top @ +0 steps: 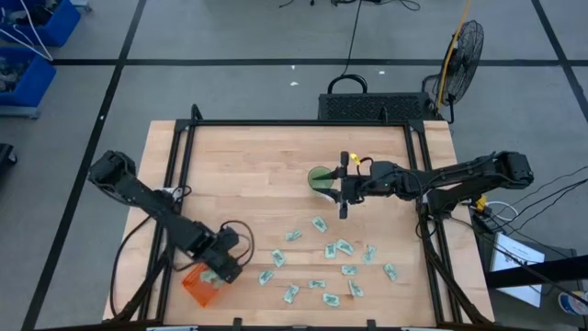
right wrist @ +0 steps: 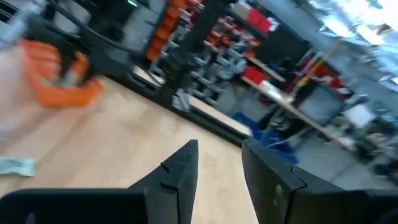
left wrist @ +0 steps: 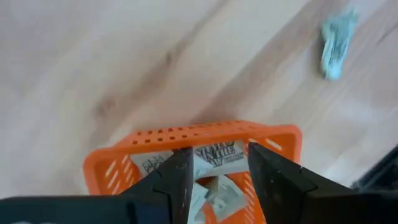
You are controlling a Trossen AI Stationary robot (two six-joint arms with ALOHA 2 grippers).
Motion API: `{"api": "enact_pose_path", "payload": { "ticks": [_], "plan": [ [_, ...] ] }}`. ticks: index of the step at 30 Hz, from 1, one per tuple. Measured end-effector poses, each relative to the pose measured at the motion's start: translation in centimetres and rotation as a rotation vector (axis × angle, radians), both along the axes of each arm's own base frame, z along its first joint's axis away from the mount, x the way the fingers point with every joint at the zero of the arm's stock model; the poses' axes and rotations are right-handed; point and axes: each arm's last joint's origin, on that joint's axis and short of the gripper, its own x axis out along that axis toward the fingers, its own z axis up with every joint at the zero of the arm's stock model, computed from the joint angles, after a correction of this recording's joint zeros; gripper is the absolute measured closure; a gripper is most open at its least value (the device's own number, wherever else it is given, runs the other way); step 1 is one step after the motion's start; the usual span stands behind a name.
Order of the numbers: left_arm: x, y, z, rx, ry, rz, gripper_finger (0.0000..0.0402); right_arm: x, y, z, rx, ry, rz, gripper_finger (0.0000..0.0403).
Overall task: Pick and place Stevia / Truvia into bins
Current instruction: Put the light green stevia packet into the orange basket
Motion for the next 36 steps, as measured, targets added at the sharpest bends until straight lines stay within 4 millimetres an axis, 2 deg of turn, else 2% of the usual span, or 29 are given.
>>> {"api": "enact_pose_path", "payload": {
  "ticks": [5, 9, 12, 16, 19, 25, 30, 36],
  "plan": [
    [1.9, 1.9, 0.5, -0.056, -0.029, -0.071, 0.0249, -0.1, 0.6, -0.6, 0.187, 0.072, 0.174, 0.0284],
    [3.1, 2.4, 1.9, -0.091, -0.085, -0.185, 0.0250, -0.5, 1.4, -1.9, 0.329, 0.231, 0.206, 0.0284],
    [4.1, 2.9, 3.5, -0.034, -0.169, -0.297, 0.0250, -0.8, 2.4, -2.9, 0.356, 0.338, 0.225, 0.0284],
    [5.2, 4.1, 5.6, 0.154, -0.238, -0.376, 0.0250, -1.4, 4.2, -4.0, 0.413, 0.464, 0.240, 0.0284],
    [5.9, 5.2, 6.8, 0.338, -0.293, -0.406, 0.0250, -1.5, 5.1, -4.8, 0.451, 0.514, 0.158, 0.0284],
    [7.4, 7.2, 7.8, 0.667, -0.373, -0.374, 0.0250, -1.0, 5.4, -10.1, 0.497, 0.595, -0.071, 0.0284],
    [8.3, 8.8, 8.2, 0.753, -0.408, -0.323, 0.0250, 0.1, 5.2, -13.2, 0.459, 0.592, -0.223, 0.0284],
    [8.5, 10.2, 8.2, 0.776, -0.377, -0.321, 0.0250, 0.5, 5.3, -15.4, 0.564, 0.624, -0.295, 0.0284]
  ]
}}
